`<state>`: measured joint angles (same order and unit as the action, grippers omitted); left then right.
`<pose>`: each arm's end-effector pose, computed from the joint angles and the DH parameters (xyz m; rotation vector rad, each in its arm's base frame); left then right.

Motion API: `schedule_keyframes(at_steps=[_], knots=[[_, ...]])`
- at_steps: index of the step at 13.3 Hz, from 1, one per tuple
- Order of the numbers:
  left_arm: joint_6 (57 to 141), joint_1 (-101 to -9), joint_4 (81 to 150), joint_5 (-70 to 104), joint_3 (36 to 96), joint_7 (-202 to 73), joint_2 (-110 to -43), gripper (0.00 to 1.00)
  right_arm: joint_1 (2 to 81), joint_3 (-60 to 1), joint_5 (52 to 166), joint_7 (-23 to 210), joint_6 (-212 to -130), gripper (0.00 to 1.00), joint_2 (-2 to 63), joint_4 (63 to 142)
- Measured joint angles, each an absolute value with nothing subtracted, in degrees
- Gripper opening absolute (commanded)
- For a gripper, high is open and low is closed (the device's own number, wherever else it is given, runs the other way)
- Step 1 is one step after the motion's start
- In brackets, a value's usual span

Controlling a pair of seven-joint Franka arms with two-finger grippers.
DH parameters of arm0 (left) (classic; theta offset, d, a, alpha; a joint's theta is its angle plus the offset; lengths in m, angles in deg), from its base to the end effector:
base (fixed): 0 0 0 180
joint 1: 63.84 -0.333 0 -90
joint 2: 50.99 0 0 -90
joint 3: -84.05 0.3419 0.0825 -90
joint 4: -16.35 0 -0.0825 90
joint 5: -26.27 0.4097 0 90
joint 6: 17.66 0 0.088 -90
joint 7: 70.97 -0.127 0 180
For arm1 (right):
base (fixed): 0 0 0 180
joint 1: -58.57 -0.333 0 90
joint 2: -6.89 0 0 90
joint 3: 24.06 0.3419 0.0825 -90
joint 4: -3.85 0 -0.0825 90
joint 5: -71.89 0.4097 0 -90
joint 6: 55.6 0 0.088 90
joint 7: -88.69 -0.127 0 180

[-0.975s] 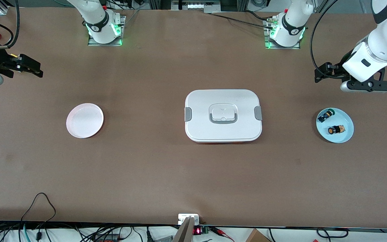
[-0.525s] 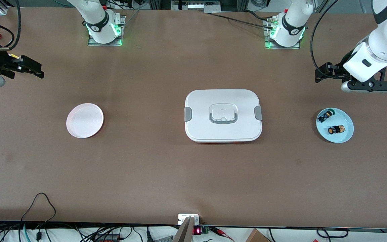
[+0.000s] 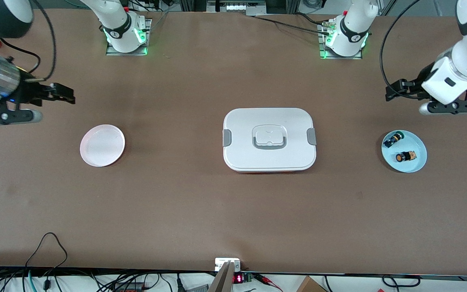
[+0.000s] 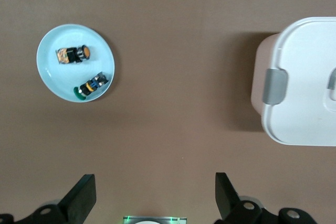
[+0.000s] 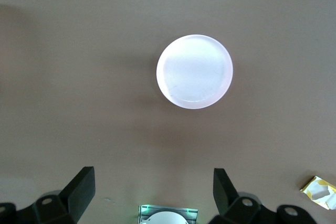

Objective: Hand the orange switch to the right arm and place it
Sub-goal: 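Move the left gripper down toward the orange switch in the blue dish, then grasp the orange switch in the blue dish with the left gripper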

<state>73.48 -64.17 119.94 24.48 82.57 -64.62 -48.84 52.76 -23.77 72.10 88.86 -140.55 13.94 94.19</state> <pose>0.5512 -0.0152 0.5367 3.1070 0.1466 -0.2828 0.5959 0.0640 0.5483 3.1116 0.1704 -0.3395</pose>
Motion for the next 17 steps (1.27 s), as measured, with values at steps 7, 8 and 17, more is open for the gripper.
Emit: schedule_keyframes(at_steps=[7, 8, 17], knots=[[67.2, -69.7, 114.2, 24.5, 82.6, -64.7, -57.7, 1.00, 50.9, -23.9, 72.1, 88.7, -140.6, 1.00, 15.3, 93.9], [66.9, -69.8, 112.3, 24.5, 82.6, -64.7, -60.0, 1.00, 50.9, -23.9, 72.1, 88.7, -140.6, 1.00, 15.3, 93.9], [87.7, -76.5, 108.6, 28.5, 82.8, -74.7, -76.8, 1.00, 51.3, -24.2, 72.0, 88.6, -141.0, 1.00, 15.8, 93.9]])
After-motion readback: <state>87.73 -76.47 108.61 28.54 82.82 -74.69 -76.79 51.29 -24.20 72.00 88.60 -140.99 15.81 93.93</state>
